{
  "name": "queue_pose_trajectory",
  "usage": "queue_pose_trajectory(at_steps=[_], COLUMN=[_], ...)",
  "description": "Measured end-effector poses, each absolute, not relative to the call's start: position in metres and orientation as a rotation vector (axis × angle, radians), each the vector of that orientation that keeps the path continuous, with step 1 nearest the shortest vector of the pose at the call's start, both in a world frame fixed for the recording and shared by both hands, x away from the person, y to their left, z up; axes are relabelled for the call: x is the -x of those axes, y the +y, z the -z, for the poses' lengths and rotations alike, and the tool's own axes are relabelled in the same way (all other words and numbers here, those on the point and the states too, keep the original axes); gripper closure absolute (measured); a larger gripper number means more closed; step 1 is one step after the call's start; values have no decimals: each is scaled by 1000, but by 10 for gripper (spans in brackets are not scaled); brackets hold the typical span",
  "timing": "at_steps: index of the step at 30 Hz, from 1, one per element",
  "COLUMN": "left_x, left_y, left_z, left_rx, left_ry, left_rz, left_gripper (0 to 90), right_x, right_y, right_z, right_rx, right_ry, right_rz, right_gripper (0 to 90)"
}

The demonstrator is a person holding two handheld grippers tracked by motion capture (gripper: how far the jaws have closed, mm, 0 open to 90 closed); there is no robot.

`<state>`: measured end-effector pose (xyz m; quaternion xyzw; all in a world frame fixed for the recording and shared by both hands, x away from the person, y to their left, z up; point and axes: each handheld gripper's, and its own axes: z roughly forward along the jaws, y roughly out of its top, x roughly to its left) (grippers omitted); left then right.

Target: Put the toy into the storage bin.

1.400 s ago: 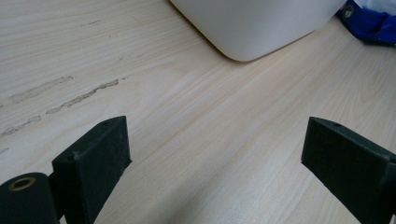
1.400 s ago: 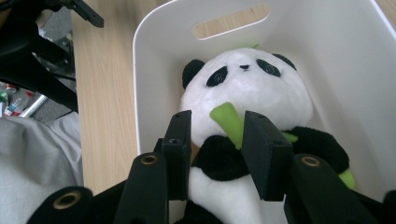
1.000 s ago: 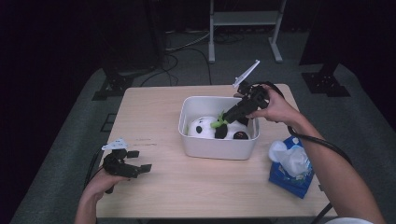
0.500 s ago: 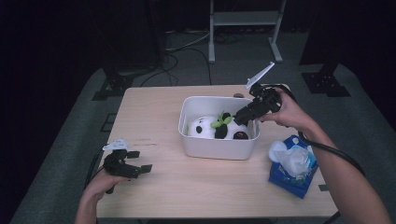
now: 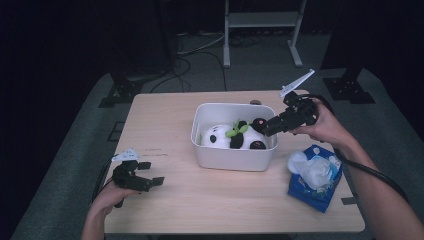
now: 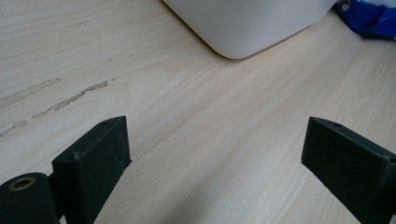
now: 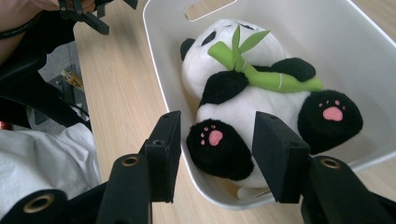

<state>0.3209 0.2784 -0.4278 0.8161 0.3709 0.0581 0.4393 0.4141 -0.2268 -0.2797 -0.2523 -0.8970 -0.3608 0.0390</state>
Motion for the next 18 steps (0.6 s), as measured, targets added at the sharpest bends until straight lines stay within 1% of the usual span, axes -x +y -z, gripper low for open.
queue_pose_trajectory(at_steps=[11, 18], left_x=[-320, -320], left_y=[279, 280], left_z=[428, 427], left_rx=[-2026, -2024], left_ry=[927, 928], left_rz=[-147, -152], left_gripper=[67, 67], right_x=[-402, -394], right_y=[-248, -265], right_z=[281, 290], right_rx=[830, 881], right_ry=[-2743, -2719], right_rz=[1130, 1147], right_gripper=[500, 492])
